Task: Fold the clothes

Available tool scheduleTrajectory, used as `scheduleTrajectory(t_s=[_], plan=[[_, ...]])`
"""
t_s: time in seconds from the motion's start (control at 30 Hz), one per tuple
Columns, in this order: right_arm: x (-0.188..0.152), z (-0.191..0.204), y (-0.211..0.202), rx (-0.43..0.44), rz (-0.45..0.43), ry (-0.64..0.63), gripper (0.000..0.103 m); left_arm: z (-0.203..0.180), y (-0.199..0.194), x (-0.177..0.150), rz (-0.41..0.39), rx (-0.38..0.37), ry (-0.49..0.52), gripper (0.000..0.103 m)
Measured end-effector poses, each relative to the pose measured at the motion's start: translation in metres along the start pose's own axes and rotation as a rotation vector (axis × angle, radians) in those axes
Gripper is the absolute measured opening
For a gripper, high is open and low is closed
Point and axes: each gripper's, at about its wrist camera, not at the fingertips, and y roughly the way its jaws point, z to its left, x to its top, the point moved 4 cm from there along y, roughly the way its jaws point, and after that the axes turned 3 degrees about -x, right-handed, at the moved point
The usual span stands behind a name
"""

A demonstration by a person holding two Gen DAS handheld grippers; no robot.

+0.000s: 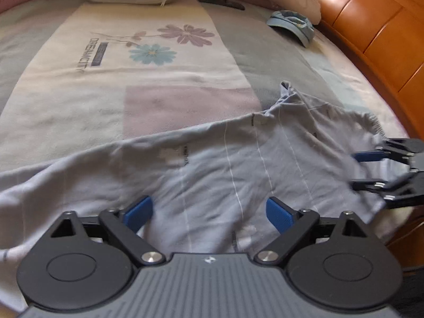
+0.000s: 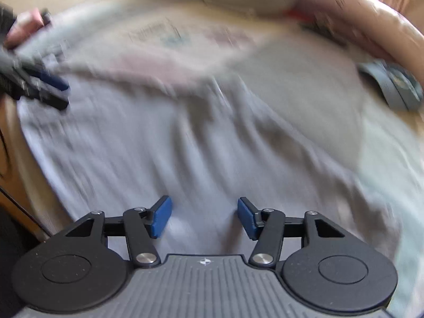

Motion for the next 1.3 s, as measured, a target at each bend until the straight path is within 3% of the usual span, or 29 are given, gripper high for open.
scheduleTrajectory(t_s=[0.1, 0.2, 0.33, 0.4, 0.5, 0.67, 0.77, 0.97, 1.17, 1.23, 1.3], plan=[[-0.024, -0.023, -0.012, -0.057, 0.015, 0.051, 0.078, -0.015, 0.014, 0.005, 0.007, 0.055, 0.054, 0.101], [-0.035, -0.034, -0.021, -0.077, 0.019, 0.098, 0.08, -0.029, 0.017, 0.009, 0.015, 0.077, 0.099, 0.1], [-0.025, -0.03, -0.024, -0.099, -0.002, 0.067, 0.079, -0.041, 0.001, 0.016, -0.025, 0.011, 0.081, 0.101], [-0.014, -0.027, -0.025, -0.068, -0.05, 0.064, 0.079, -0.044, 0.001, 0.015, -0.024, -0.012, 0.077, 0.102], [0.003, -0.022, -0.018, -0.046, -0.091, 0.071, 0.079, -0.034, 0.017, 0.007, 0.024, -0.003, 0.005, 0.101], [0.026, -0.011, -0.011, -0.022, -0.148, 0.099, 0.08, -0.018, -0.01, 0.009, -0.024, 0.049, -0.016, 0.102], [0.035, -0.002, -0.01, 0.002, -0.175, 0.156, 0.084, 0.007, -0.033, 0.01, -0.047, 0.164, -0.001, 0.102], [0.053, 0.024, -0.004, 0.043, -0.191, 0.245, 0.102, 0.078, -0.08, -0.005, -0.048, 0.458, 0.014, 0.102], [0.076, 0.058, 0.004, 0.018, -0.168, 0.263, 0.103, 0.157, -0.101, -0.027, 0.018, 0.77, 0.027, 0.102], [0.084, 0.072, 0.006, 0.009, -0.166, 0.25, 0.103, 0.178, -0.099, -0.031, 0.04, 0.829, 0.044, 0.102], [0.091, 0.086, 0.006, 0.008, -0.167, 0.237, 0.103, 0.195, -0.097, -0.032, 0.041, 0.837, 0.055, 0.102]])
